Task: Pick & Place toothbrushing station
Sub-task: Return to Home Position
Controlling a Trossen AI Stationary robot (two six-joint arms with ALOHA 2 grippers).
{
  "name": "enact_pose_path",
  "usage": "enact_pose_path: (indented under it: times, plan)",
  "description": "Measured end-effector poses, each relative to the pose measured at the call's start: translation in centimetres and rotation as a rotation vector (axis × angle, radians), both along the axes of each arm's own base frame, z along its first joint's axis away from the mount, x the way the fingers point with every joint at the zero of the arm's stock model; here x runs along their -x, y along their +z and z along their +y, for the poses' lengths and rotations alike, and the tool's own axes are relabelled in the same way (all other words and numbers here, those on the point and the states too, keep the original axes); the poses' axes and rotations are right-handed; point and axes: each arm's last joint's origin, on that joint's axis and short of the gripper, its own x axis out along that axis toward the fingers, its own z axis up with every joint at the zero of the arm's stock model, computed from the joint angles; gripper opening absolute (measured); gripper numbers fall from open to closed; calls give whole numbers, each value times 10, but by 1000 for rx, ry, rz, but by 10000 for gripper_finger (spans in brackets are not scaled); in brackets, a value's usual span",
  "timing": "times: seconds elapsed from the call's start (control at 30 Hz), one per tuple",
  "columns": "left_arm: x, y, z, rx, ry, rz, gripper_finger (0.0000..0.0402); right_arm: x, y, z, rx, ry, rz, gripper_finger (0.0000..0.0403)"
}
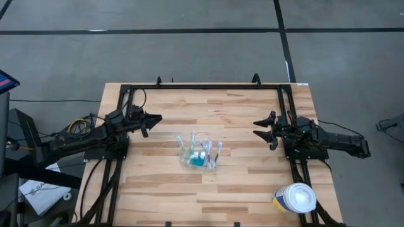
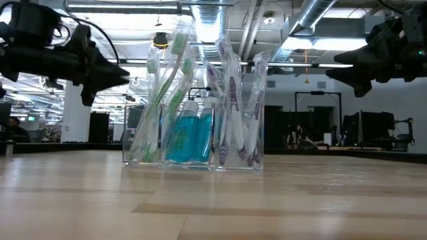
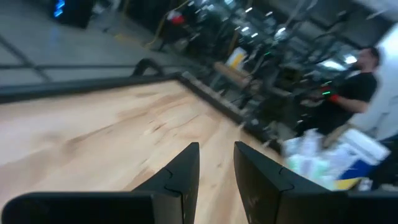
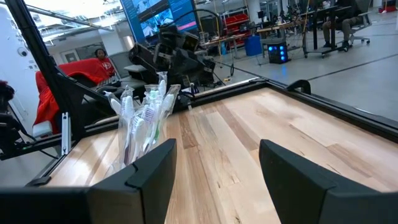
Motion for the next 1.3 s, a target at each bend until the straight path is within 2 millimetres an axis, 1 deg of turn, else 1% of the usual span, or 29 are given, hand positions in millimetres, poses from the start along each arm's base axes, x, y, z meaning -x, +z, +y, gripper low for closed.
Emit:
enact_pose_path:
  times: [0.27,0.37,0.53,0.97,1.3]
  plan:
    - [11,21,-16,-92,-81,-210,94,0,0,0,0,0,0,219]
    - [15,25,-18,-107,-69,-251,94,0,0,0,0,0,0,219]
    - [18,29,-23,-123,-109,-308,94,0,0,0,0,0,0,219]
    - [18,31,-39,-105,-269,-342,94,0,0,0,0,0,0,219]
    - [17,31,-41,-101,-297,-346,94,0,0,0,0,0,0,219]
